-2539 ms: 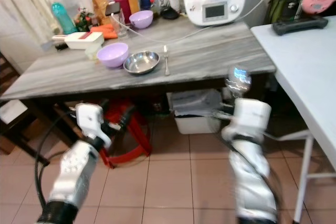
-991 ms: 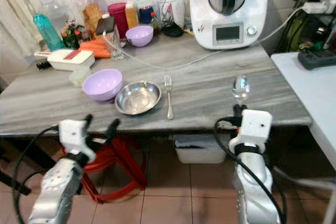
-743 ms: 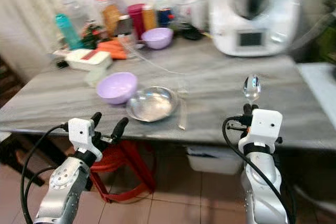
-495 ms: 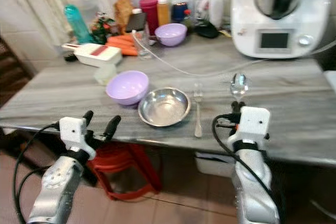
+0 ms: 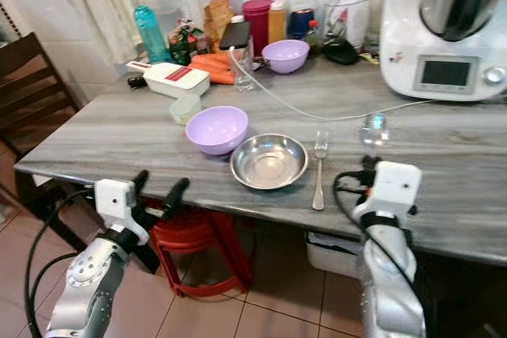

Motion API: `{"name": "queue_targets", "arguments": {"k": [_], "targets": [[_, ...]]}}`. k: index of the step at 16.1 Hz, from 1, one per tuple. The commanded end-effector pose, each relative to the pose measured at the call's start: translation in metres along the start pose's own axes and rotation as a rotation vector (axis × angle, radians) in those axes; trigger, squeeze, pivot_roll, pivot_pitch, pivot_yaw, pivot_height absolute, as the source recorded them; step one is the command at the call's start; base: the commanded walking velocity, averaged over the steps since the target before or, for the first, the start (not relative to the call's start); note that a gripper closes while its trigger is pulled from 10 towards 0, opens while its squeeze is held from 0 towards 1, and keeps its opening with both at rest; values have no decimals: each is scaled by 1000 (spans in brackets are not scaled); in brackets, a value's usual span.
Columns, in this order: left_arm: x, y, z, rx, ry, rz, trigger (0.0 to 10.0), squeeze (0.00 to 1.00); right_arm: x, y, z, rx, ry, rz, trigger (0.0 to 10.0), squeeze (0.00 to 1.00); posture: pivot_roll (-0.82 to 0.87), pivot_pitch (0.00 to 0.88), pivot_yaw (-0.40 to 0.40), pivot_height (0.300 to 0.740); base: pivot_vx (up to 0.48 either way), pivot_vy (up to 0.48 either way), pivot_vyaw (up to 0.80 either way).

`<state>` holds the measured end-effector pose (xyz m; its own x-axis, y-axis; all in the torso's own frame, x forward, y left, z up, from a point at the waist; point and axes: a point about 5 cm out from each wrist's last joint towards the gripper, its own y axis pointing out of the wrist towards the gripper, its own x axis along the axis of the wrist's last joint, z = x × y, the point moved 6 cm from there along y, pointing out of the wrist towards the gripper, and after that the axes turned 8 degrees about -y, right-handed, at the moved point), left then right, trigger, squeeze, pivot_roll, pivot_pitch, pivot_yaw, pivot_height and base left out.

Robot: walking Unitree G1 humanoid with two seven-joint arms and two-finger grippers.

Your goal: Setting the table

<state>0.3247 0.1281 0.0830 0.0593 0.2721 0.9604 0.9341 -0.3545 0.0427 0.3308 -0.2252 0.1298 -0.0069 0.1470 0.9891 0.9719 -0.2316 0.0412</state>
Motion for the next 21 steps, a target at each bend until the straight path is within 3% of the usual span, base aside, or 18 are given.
{"name": "queue_targets", "arguments": {"k": [1, 4, 7, 11, 21], "targets": [[1, 0, -2, -39, -9, 11, 10000, 0, 2, 6, 4, 4, 24, 11, 10000, 0, -138, 0, 133, 740, 0, 0, 0], [-11, -4, -22, -171, -89, 74, 10000, 0, -6, 18, 6, 1, 61, 75, 10000, 0, -136, 0, 133, 740, 0, 0, 0], [-18, -8, -30, -239, -96, 106, 10000, 0, -13, 29, 14, 4, 96, 133, 10000, 0, -132, 0, 131, 740, 0, 0, 0], [-20, -9, -30, -256, -110, 117, 10000, 0, -25, 37, 22, 33, 97, 212, 10000, 0, -130, 0, 131, 740, 0, 0, 0], [-29, -11, -25, -271, -114, 139, 10000, 0, -36, 53, 45, 120, 83, 265, 10000, 0, -125, 0, 138, 740, 0, 0, 0]]}}
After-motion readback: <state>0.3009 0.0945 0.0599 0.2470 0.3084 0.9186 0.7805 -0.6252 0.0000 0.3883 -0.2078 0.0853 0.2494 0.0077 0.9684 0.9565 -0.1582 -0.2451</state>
